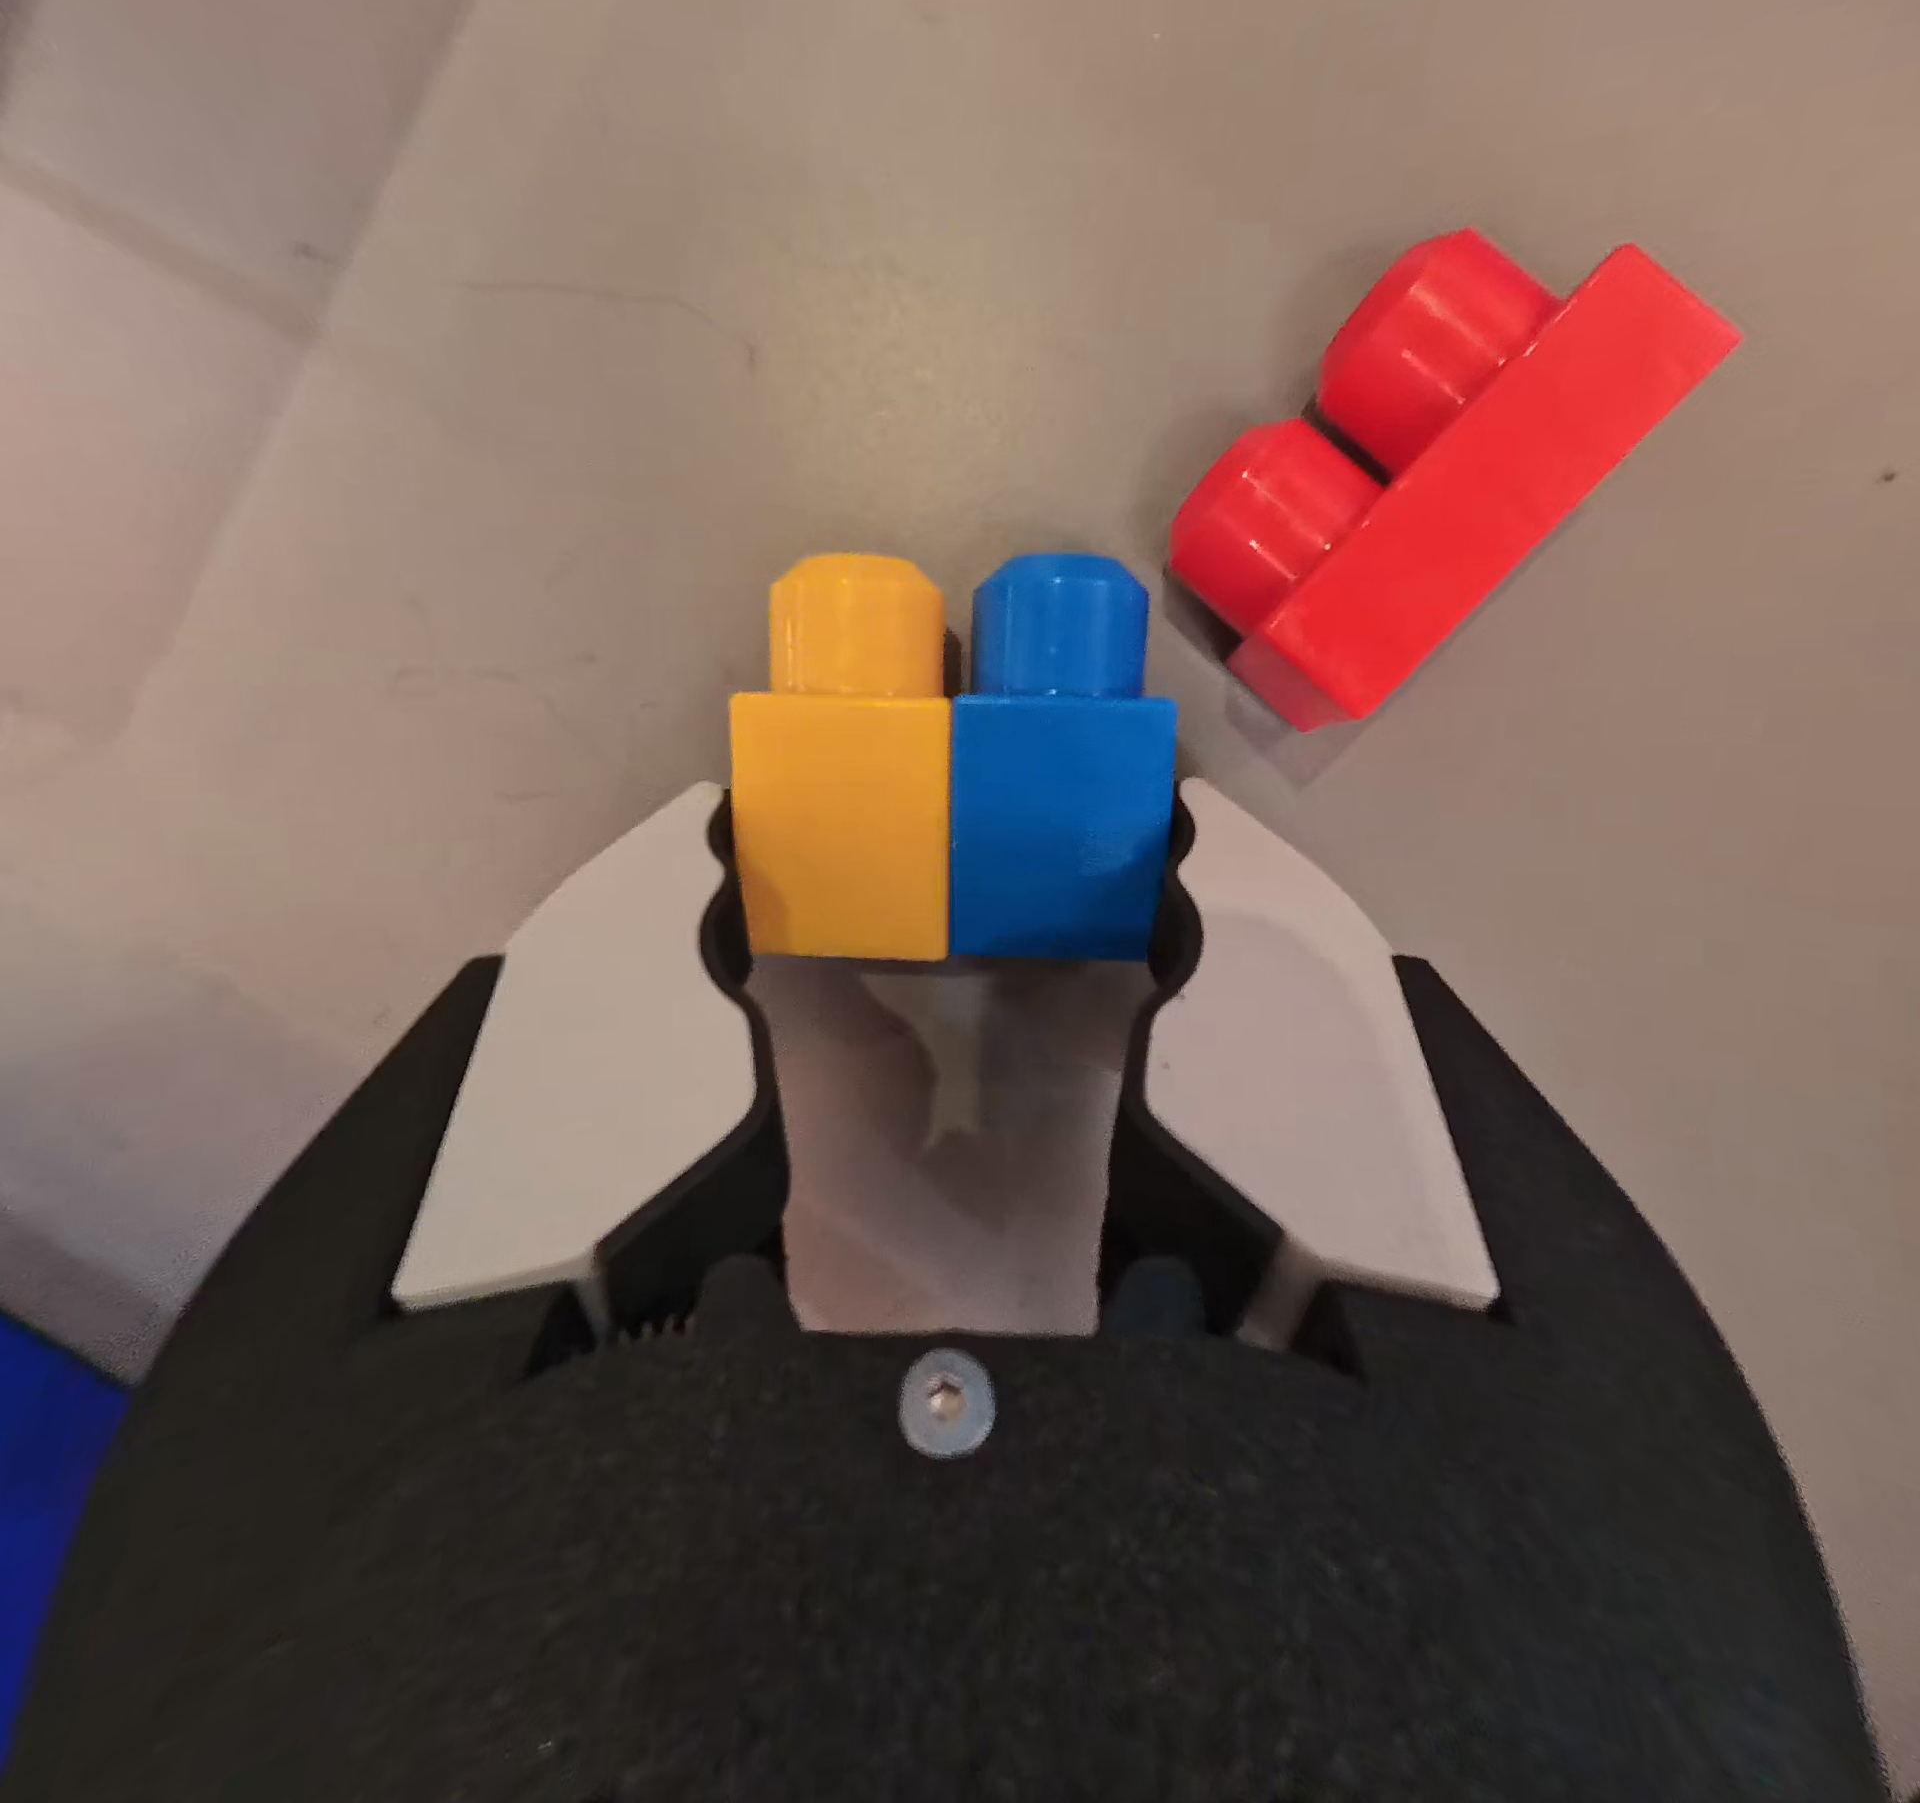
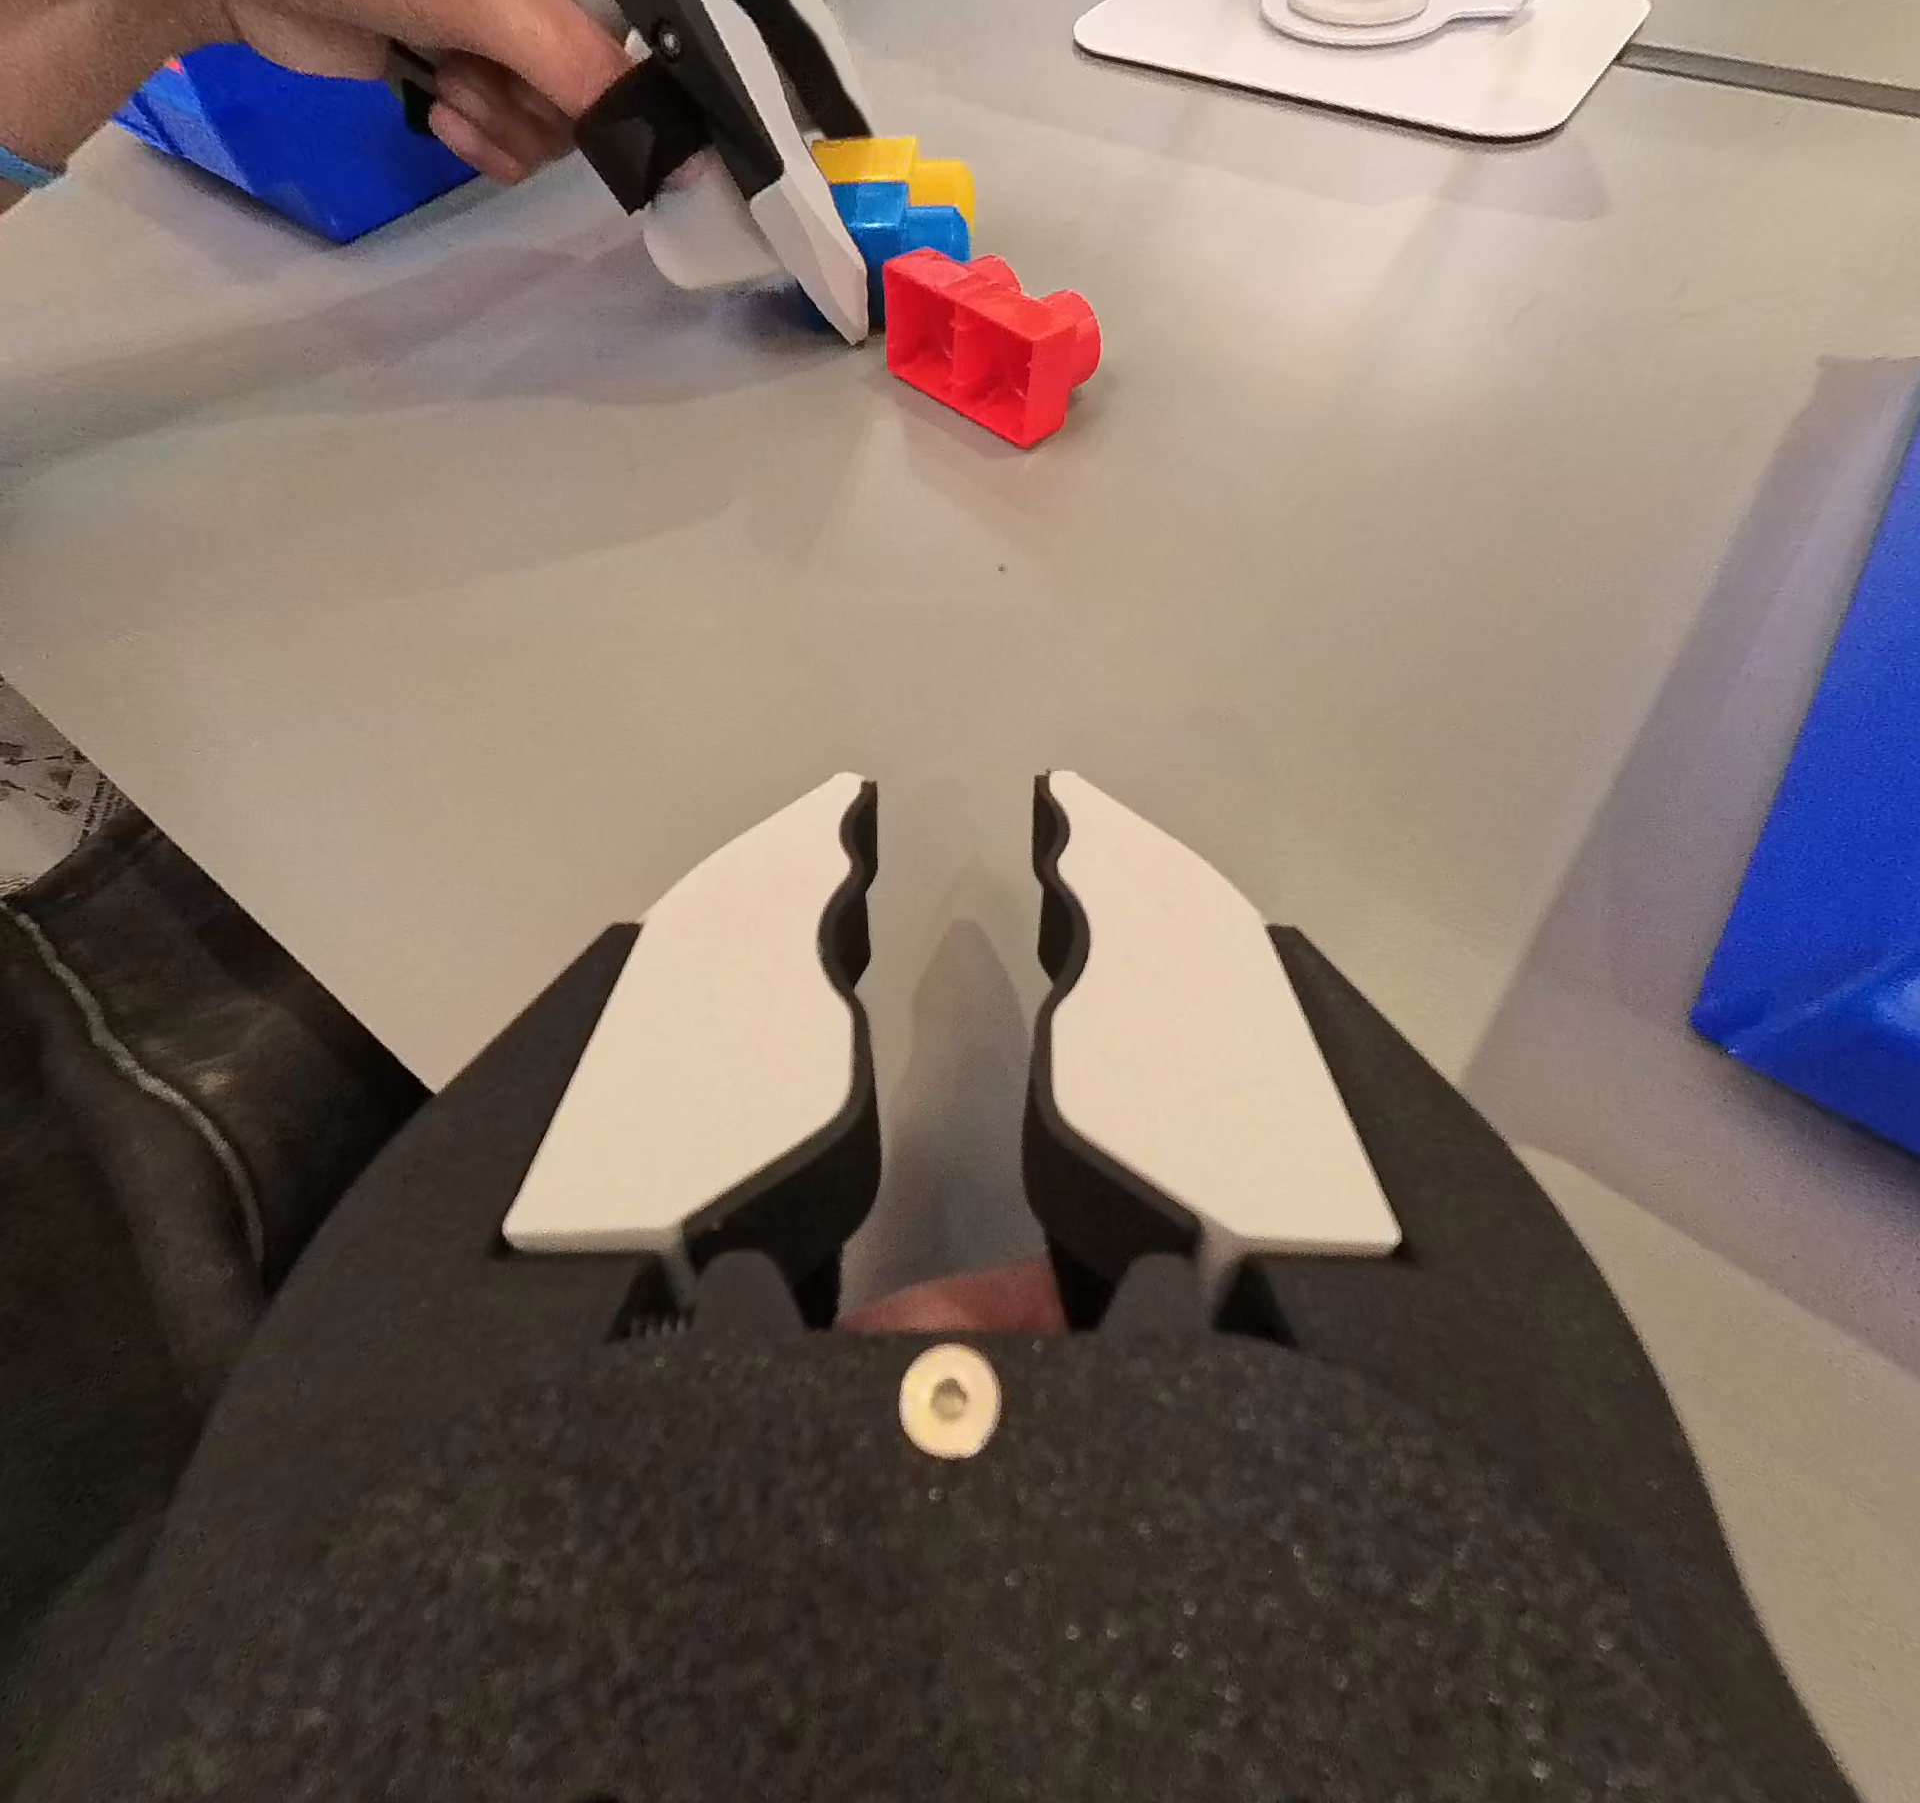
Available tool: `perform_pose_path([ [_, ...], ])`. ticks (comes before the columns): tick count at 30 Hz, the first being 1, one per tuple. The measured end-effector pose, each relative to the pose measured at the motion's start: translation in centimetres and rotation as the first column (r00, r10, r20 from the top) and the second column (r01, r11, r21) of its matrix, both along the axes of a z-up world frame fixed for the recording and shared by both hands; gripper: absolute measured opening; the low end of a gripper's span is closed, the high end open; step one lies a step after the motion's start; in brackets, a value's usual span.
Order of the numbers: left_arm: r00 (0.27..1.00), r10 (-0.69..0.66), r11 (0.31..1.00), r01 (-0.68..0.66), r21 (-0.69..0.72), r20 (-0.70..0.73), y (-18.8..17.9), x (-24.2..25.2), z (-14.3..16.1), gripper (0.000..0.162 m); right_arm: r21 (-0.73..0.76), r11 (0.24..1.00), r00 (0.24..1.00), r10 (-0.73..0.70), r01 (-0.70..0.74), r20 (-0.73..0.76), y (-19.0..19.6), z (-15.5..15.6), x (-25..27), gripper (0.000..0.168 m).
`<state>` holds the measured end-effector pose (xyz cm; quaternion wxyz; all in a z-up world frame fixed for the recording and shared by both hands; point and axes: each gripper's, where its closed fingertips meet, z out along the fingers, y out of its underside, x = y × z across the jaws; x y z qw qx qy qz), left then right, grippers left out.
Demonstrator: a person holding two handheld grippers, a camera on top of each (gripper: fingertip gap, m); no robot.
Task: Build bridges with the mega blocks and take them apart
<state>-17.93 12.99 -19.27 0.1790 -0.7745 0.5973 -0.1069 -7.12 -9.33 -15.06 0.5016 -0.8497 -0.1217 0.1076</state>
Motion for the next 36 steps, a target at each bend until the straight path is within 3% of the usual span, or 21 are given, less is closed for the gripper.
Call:
perform_pose_path([
  [12,0.999,-0.015,1.000,0.016,-0.013,0.041,-0.4,-0.4,0.2,0.075,-0.002,1.000,1.000,-0.004,0.004,-0.008,0.1,0.0,0.0,0.028],
  [17,0.979,-0.028,0.999,0.020,0.043,0.204,-1.5,-0.8,2.2,0.075,0.000,1.000,1.000,-0.011,0.011,-0.014,0.2,0.1,0.1,0.028],
  [21,0.922,-0.044,0.990,-0.012,0.142,0.386,-3.4,-1.7,5.1,0.074,0.002,1.000,0.999,-0.005,0.005,-0.044,0.4,0.3,-0.1,0.028],
  [25,0.857,-0.019,0.988,-0.064,0.142,0.516,-6.2,-3.5,7.2,0.074,0.007,0.997,0.993,0.077,-0.077,-0.085,1.3,2.7,-1.1,0.028],
  [30,0.827,0.032,0.994,-0.083,0.066,0.561,-9.4,-5.6,7.5,0.075,-0.060,0.977,0.959,0.211,-0.203,0.187,6.2,6.1,-1.3,0.042],
  [36,0.838,0.026,0.996,-0.069,0.058,0.545,-11.4,-6.6,6.3,0.075,-0.256,0.903,0.916,0.384,-0.346,0.117,14.0,6.9,-1.8,0.044],
])
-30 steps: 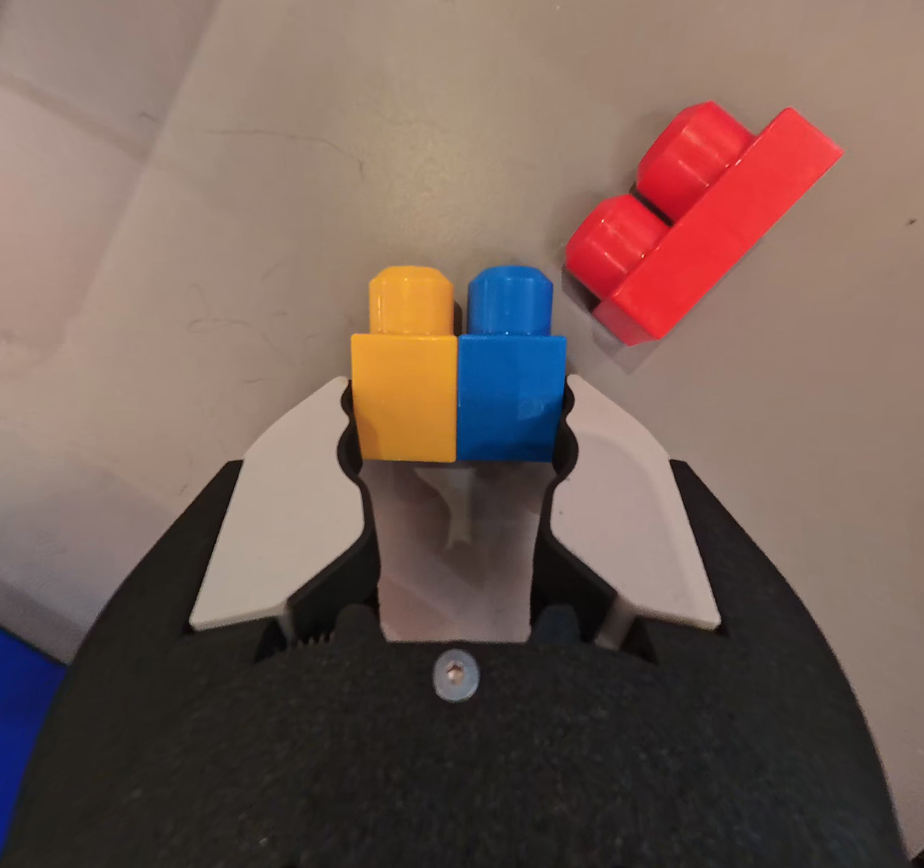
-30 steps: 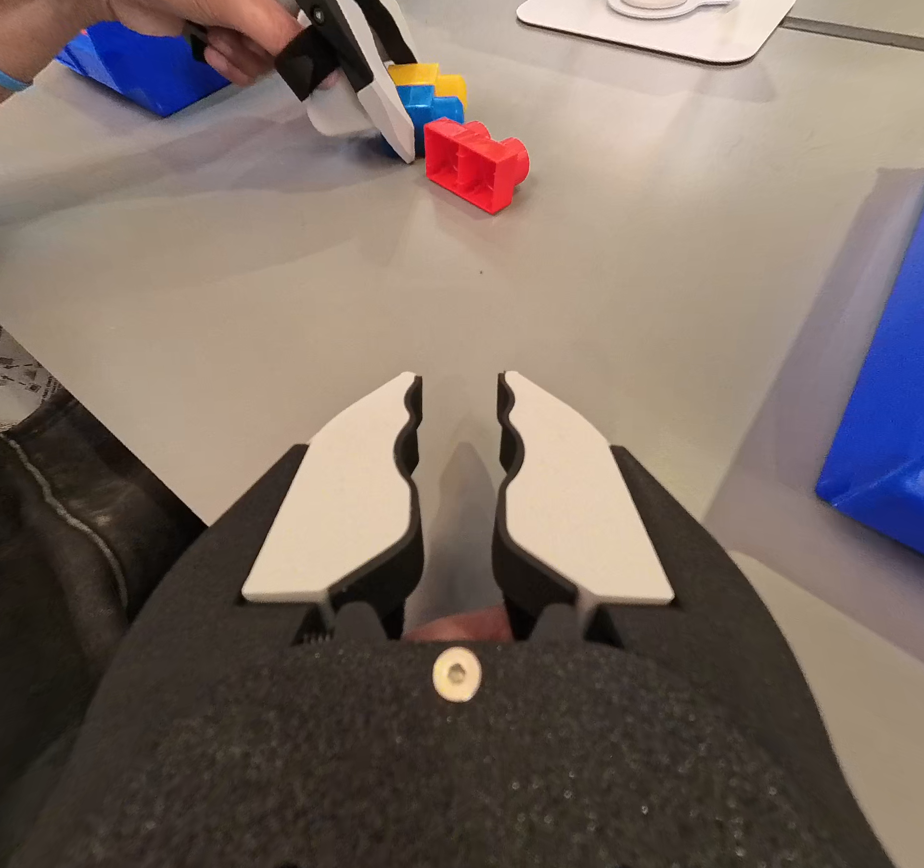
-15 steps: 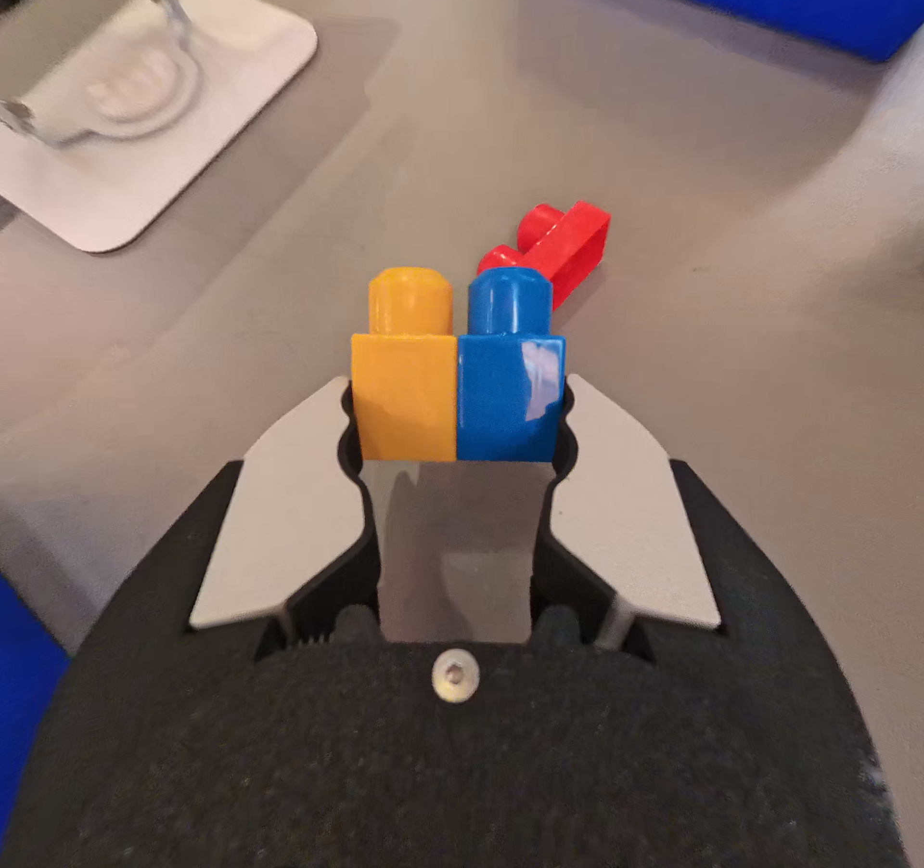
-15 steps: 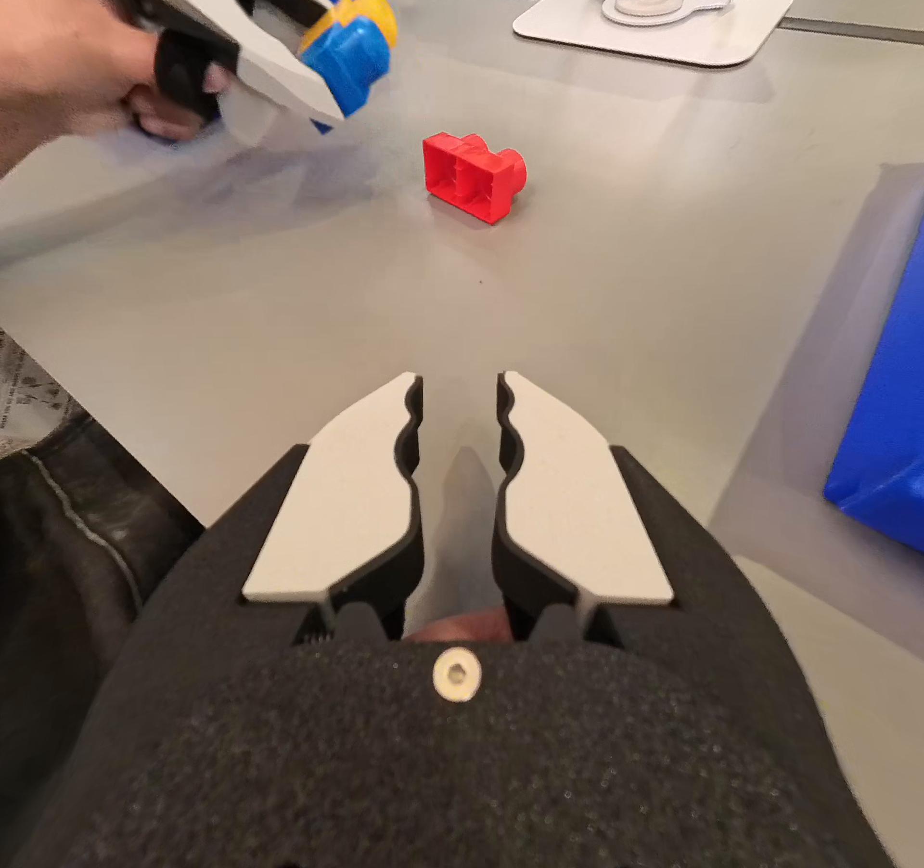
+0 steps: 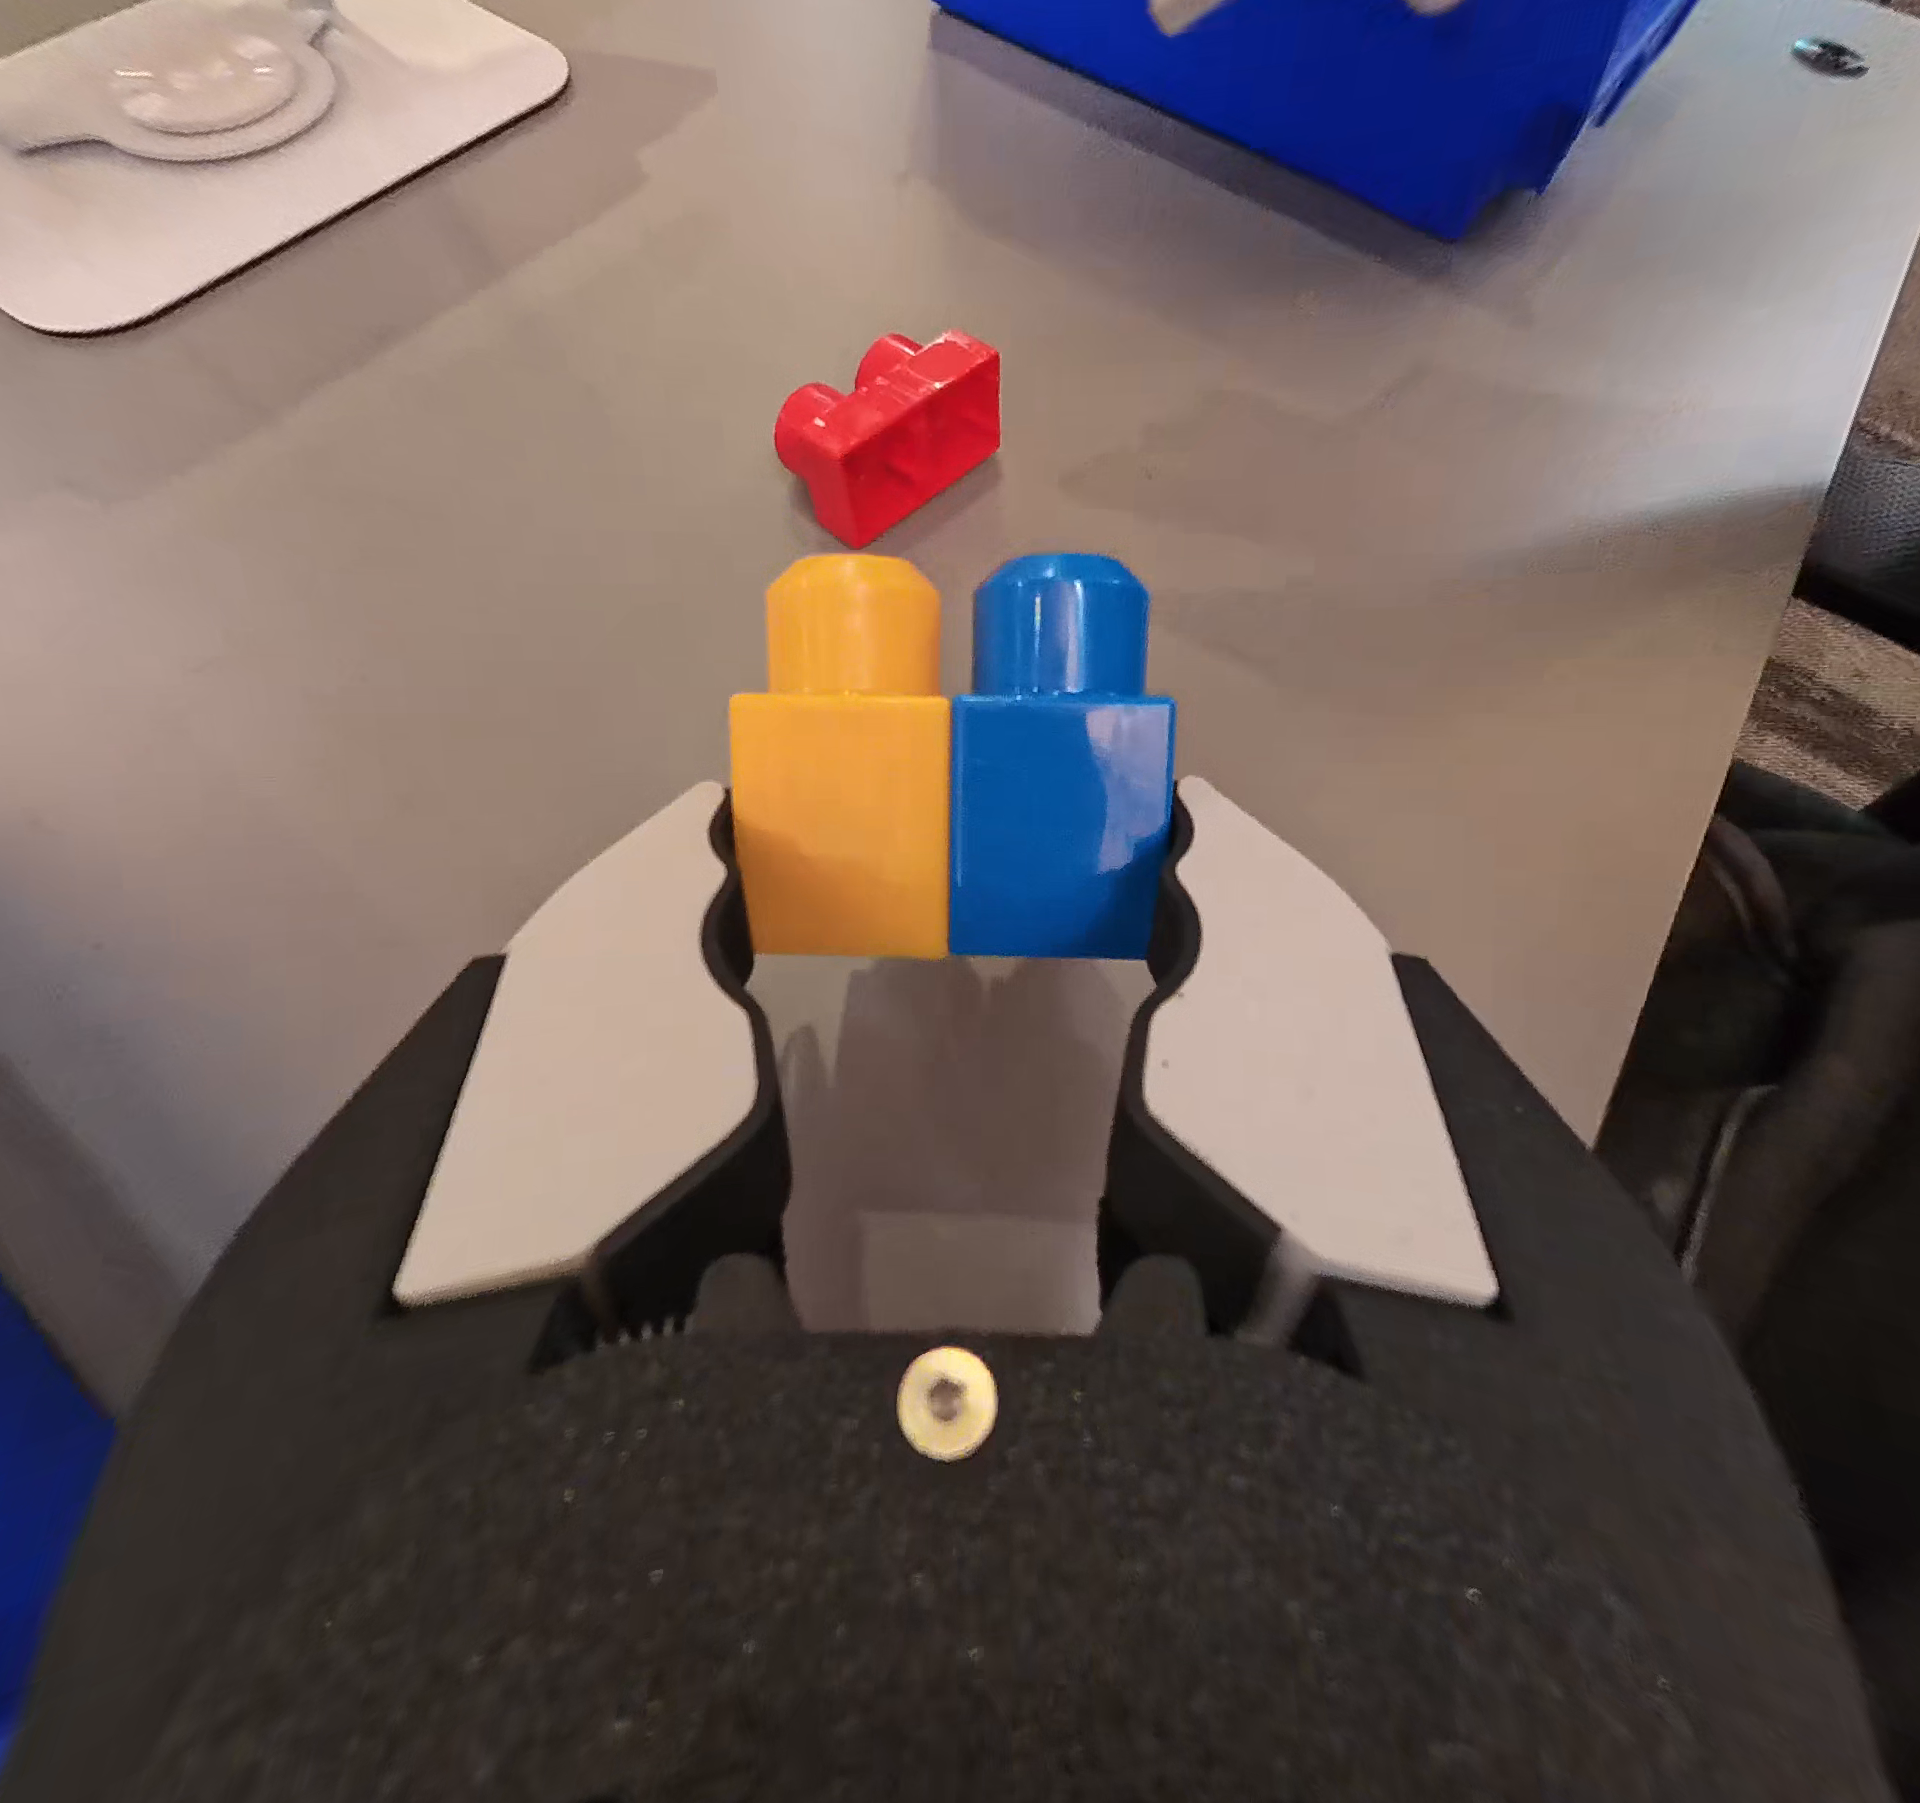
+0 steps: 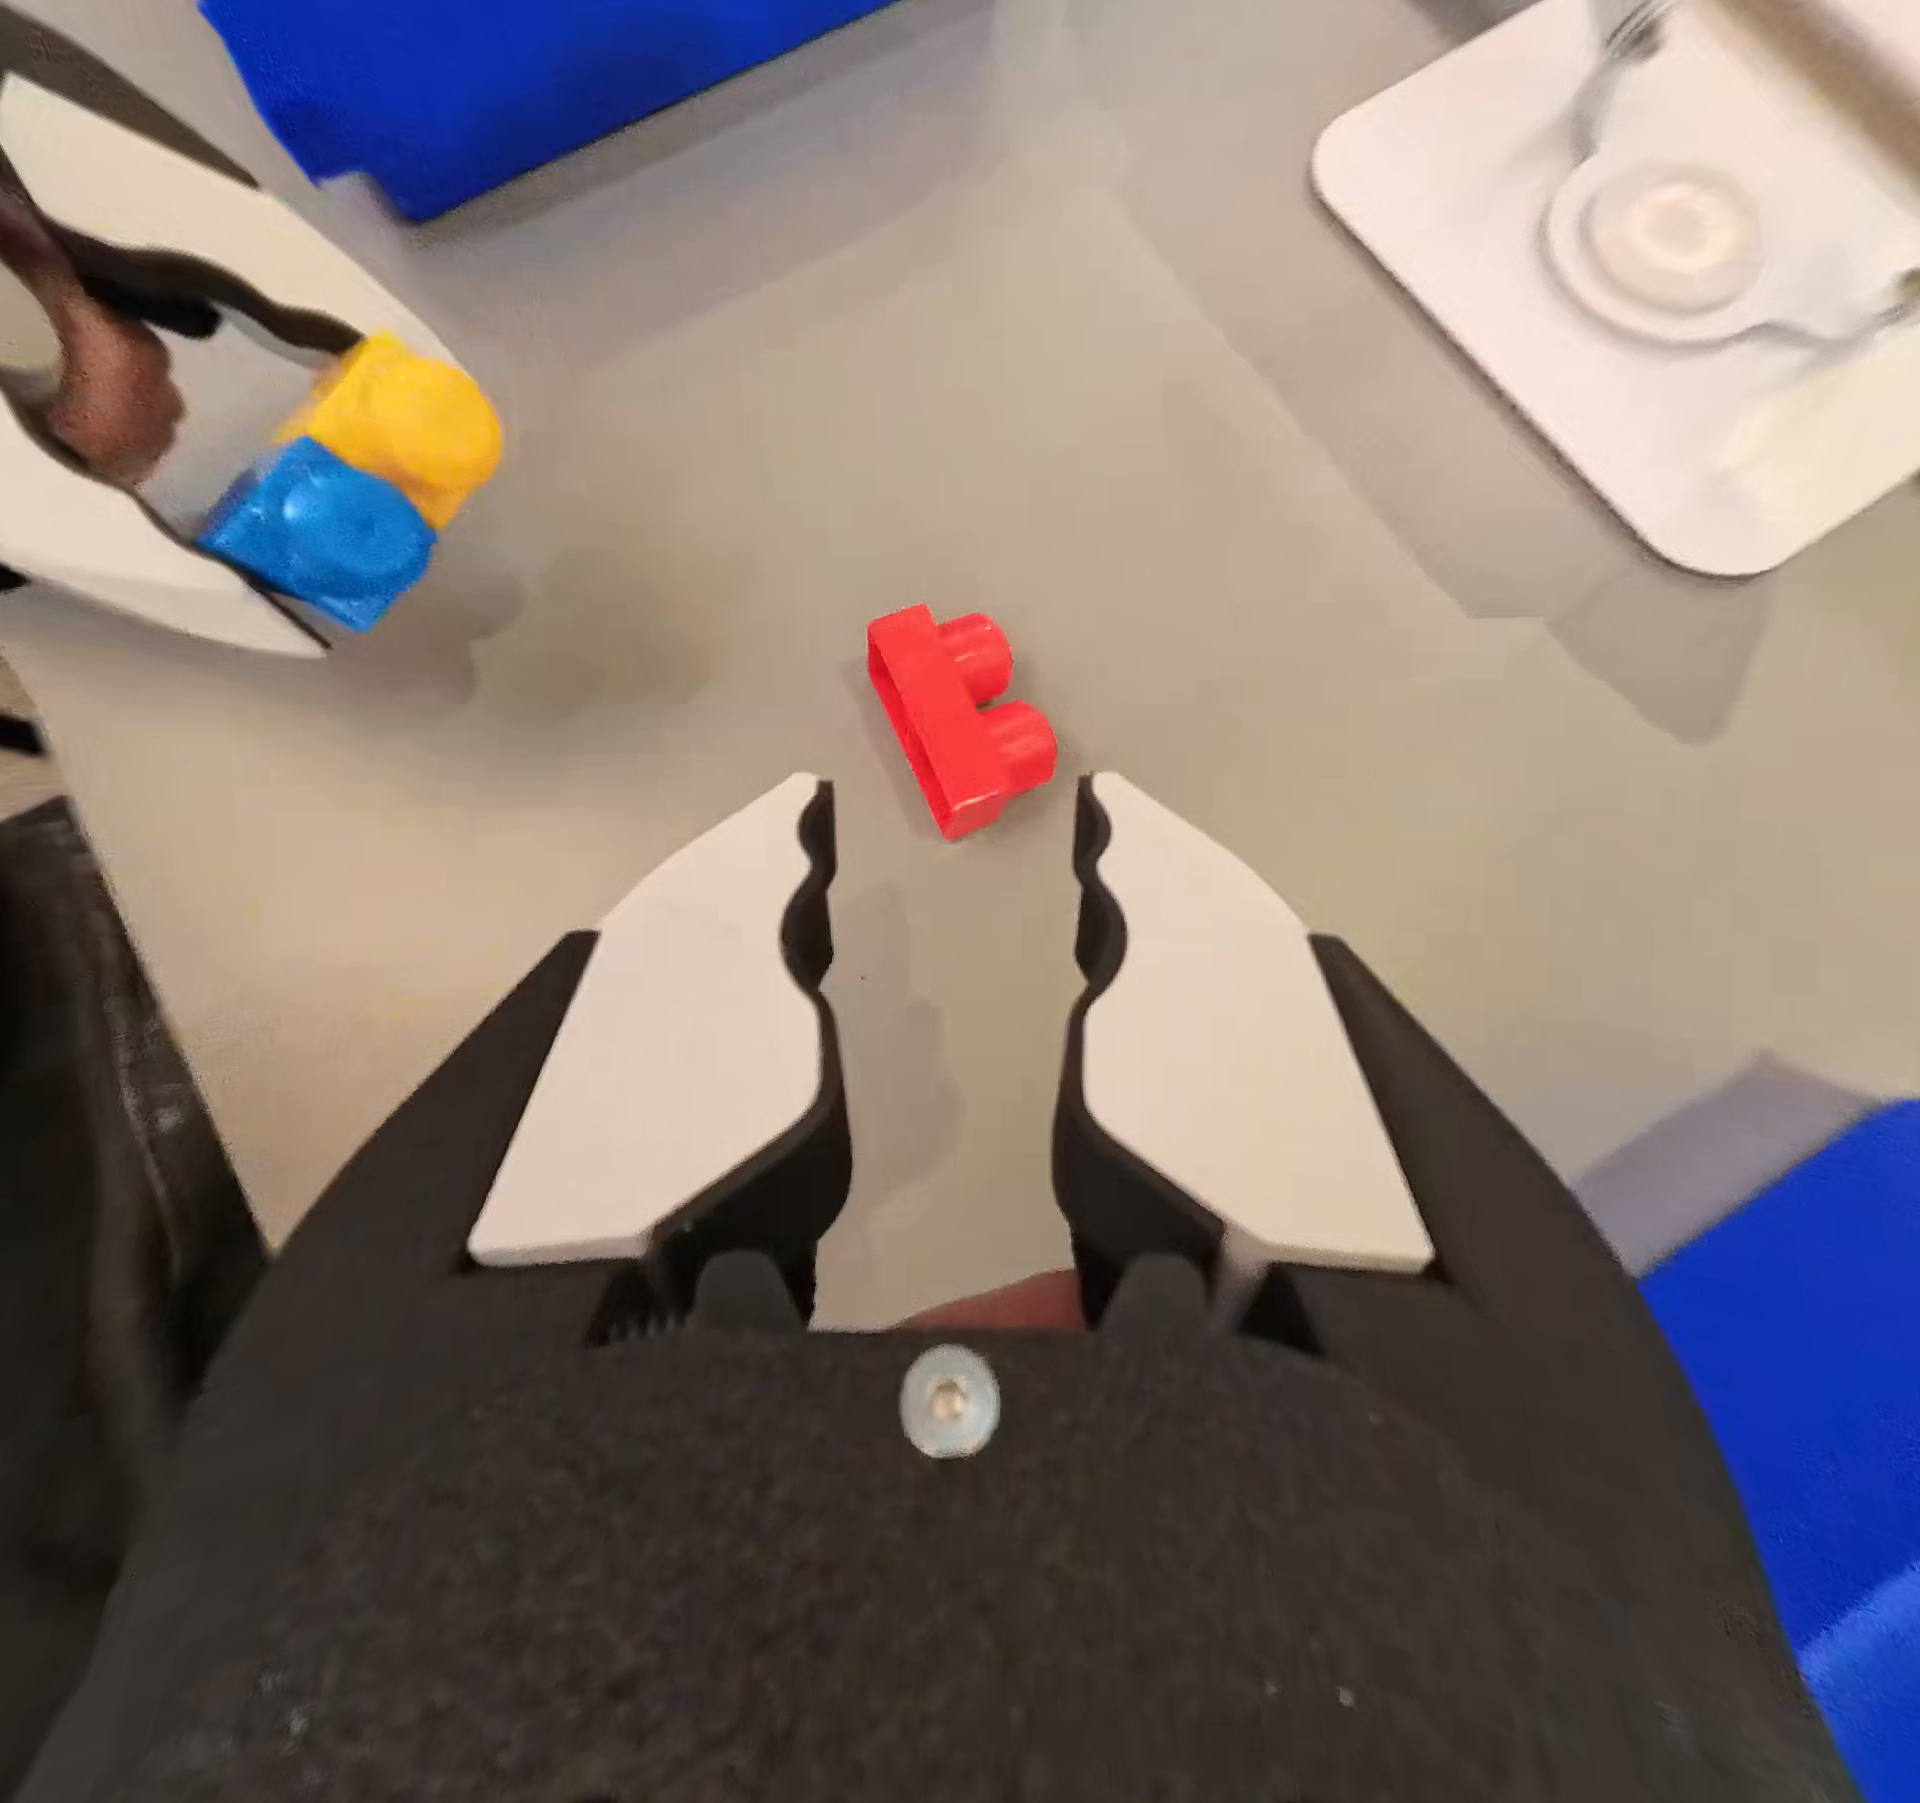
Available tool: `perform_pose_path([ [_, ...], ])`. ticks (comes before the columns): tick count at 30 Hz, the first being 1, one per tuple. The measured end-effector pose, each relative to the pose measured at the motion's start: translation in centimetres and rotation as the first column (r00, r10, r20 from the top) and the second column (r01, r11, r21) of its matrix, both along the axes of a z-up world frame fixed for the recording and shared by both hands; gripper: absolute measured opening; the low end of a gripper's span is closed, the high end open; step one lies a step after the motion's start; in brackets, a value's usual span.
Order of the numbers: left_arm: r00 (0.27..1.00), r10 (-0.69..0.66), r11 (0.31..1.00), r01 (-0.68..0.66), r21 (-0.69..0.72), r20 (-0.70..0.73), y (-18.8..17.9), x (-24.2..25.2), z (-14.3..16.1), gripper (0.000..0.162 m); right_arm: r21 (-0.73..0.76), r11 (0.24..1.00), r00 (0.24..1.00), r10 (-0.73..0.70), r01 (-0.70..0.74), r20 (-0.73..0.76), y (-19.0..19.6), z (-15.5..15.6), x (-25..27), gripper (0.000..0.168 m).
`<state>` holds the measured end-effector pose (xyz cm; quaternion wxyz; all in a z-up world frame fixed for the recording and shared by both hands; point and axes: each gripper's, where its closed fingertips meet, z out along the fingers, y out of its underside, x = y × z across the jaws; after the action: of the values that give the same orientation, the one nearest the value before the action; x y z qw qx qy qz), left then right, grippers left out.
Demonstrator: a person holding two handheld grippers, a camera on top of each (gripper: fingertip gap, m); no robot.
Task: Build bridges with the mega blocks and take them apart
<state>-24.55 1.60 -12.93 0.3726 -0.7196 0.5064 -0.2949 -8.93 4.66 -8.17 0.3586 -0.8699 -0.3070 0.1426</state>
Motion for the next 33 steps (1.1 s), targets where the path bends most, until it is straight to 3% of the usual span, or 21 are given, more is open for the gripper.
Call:
perform_pose_path([
  [3,1.000,-0.013,1.000,0.013,-0.004,0.006,-0.5,0.1,0.2,0.075,-0.182,0.977,0.979,0.077,-0.112,-0.187,1.4,-0.3,-0.9,0.044],
  [7,1.000,-0.024,1.000,0.024,0.012,-0.016,-0.6,0.2,-0.2,0.075,-0.428,0.886,0.913,-0.014,-0.178,-0.408,4.1,-2.7,-1.7,0.042],
  [11,0.999,-0.042,0.999,0.042,0.005,-0.014,-1.0,0.4,0.0,0.075,-0.501,0.858,0.968,-0.018,-0.115,-0.252,5.4,-7.4,-1.0,0.042],
  [17,0.998,-0.056,0.998,0.055,-0.007,-0.041,-1.5,0.3,-0.4,0.075,-0.585,0.792,0.978,0.071,-0.176,-0.198,3.6,-9.3,-2.3,0.049],
  [20,0.996,-0.064,0.998,0.064,-0.007,-0.057,-1.8,0.4,-0.7,0.075,-0.581,0.790,0.975,0.092,-0.195,-0.203,3.1,-9.3,-2.7,0.051],
  [22,0.996,-0.065,0.998,0.064,-0.003,-0.065,-1.9,0.4,-0.8,0.075,-0.543,0.803,0.967,0.162,-0.246,-0.198,2.2,-8.8,-3.2,0.038],
  [28,0.994,-0.063,0.998,0.063,-0.008,-0.085,-1.7,0.3,-1.3,0.075,-0.373,0.873,0.943,0.331,-0.314,-0.020,-1.7,-8.2,-5.0,0.034],
  [33,0.993,-0.065,0.998,0.064,-0.012,-0.103,-1.7,0.2,-1.8,0.075,-0.215,0.928,0.930,0.338,-0.304,0.146,-3.3,-7.5,-5.4,0.027],
])
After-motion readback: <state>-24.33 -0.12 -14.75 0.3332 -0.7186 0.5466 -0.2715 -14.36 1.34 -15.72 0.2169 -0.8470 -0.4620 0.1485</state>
